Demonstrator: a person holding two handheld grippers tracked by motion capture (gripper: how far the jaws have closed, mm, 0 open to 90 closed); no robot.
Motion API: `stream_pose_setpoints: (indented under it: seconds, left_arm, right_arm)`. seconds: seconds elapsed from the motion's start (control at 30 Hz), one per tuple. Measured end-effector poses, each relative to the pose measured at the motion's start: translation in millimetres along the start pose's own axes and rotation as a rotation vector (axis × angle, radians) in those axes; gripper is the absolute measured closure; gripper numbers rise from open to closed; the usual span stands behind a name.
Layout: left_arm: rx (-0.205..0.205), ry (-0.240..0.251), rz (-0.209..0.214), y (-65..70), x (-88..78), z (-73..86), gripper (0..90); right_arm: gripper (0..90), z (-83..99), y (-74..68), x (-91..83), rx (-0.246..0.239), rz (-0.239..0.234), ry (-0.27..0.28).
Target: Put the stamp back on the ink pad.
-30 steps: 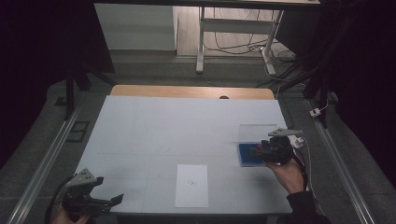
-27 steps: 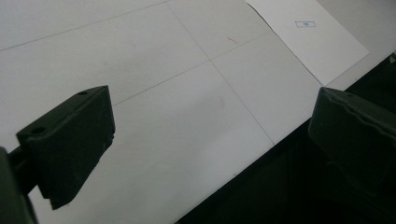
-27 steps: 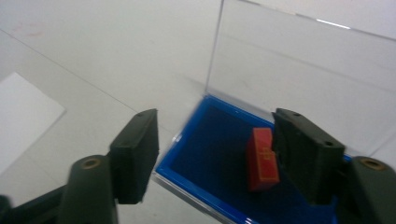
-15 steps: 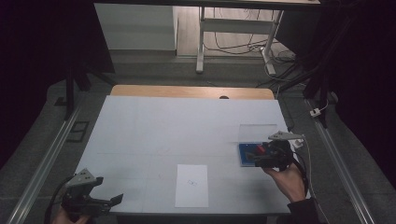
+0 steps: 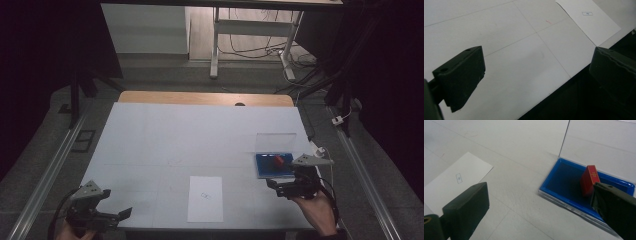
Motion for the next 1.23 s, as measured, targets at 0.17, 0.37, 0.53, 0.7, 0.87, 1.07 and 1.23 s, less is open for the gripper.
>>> stream_pose_setpoints:
  seconds: [0.17,0.37,0.53,0.7,0.87,1.07,1.23]
  left_arm:
    - [0.002,0.000,0.000,-0.2,0.0,0.0,0.7]
    - [0.002,0.001,0.000,-0.3,-0.2,0.1,0.7]
    - [0.002,0.001,-0.001,-0.5,-0.2,0.0,0.6]
    - [0.001,0.002,-0.001,-0.5,-0.3,0.1,0.6]
    - [-0.002,0.004,0.000,-0.5,-0.8,0.6,0.6]
    - [-0.001,0.003,-0.001,-0.7,-0.7,0.6,0.5]
    - [-0.001,0.001,-0.002,-0.6,-0.1,-0.2,0.5]
  right_arm:
    - [0.0,4.5,-4.6,-8.6,-0.008,0.020,0.018]
    - [0.0,12.6,-8.5,-19.5,-0.011,0.047,0.029]
    - [0.0,22.2,-10.2,-27.8,0.004,0.059,0.032]
    - [0.0,32.5,-9.3,-35.8,0.027,0.081,0.028]
    - [0.0,46.1,-9.4,-40.3,0.055,0.098,0.002]
    - [0.0,57.4,-11.0,-42.1,0.076,0.094,-0.041]
    - [0.0,58.4,-9.7,-41.7,0.083,0.098,-0.046]
Point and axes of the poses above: each handheld gripper's, and its own axes: x roughly forward along the jaws, z roughly out of its underside, y roughly to its right, the point moved 5 cm from there along x, roughly forward along the jaws, and after that the axes turned 2 degrees about -x, right-handed, at the moved point
